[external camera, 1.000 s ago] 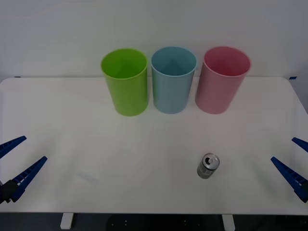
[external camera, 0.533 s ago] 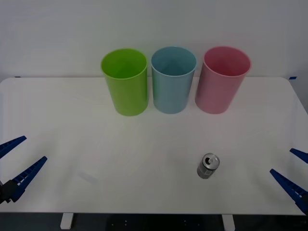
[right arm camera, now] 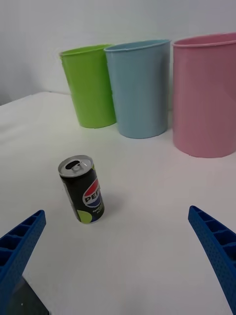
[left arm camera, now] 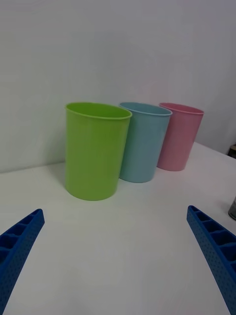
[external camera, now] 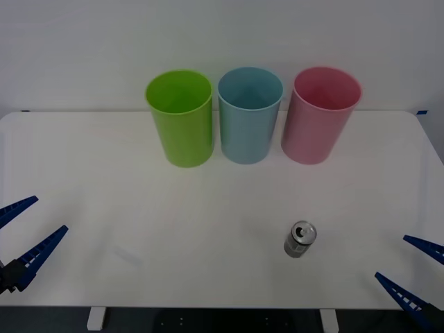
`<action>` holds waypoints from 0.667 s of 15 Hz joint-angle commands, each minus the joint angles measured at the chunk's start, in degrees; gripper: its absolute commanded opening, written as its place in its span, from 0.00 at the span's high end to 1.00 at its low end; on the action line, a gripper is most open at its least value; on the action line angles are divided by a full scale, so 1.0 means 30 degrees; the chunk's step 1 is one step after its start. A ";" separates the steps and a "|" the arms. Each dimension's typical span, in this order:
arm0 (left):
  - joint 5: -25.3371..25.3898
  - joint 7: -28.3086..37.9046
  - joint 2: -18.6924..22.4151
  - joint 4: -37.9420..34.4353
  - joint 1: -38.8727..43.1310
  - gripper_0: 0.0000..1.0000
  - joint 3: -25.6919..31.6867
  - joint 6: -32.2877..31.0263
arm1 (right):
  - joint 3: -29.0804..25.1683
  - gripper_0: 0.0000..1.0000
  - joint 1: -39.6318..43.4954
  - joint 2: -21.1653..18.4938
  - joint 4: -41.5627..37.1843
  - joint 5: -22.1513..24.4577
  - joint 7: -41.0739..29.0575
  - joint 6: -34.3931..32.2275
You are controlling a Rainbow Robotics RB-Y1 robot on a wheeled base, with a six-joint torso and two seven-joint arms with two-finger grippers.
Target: Grasp the object on the table and drop it into the matching bin: aluminum can to the light blue bin, PET bottle to the pink bin.
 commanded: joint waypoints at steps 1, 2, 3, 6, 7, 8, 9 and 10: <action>0.0000 0.0000 0.0000 -0.0001 0.0000 0.00 0.0000 0.0000 | 0.0608 0.00 -0.0262 0.0014 0.0684 -0.0001 0.0722 0.0015; 0.0000 0.0000 0.0000 -0.0001 0.0000 0.00 0.0000 0.0000 | 0.0901 0.00 -0.0409 0.0043 0.0831 -0.0001 0.0810 0.0045; 0.0000 0.0000 0.0000 -0.0001 0.0000 0.00 0.0000 0.0000 | 0.1194 0.00 -0.0555 0.0043 0.1094 -0.0176 0.0928 0.0103; 0.0000 0.0000 0.0000 -0.0001 0.0000 0.00 0.0000 0.0000 | 0.1868 0.00 -0.1551 0.0365 0.2471 -0.0206 0.2510 0.0045; 0.0000 0.0000 0.0000 -0.0001 0.0000 0.00 0.0000 0.0000 | 0.1985 0.00 -0.1991 0.0658 0.2999 -0.0206 0.2715 -0.0043; 0.0000 0.0000 0.0000 -0.0001 0.0000 0.00 0.0000 0.0000 | 0.2161 0.00 -0.2254 0.0863 0.3262 -0.0118 0.2890 -0.0043; 0.0000 0.0000 0.0000 -0.0001 0.0000 0.00 0.0000 0.0000 | 0.2249 0.00 -0.2489 0.1156 0.3379 0.0146 0.3066 -0.0043; 0.0000 0.0000 0.0000 -0.0001 0.0000 0.00 0.0000 0.0000 | 0.2249 0.00 -0.2606 0.1449 0.3379 0.0439 0.3183 -0.0014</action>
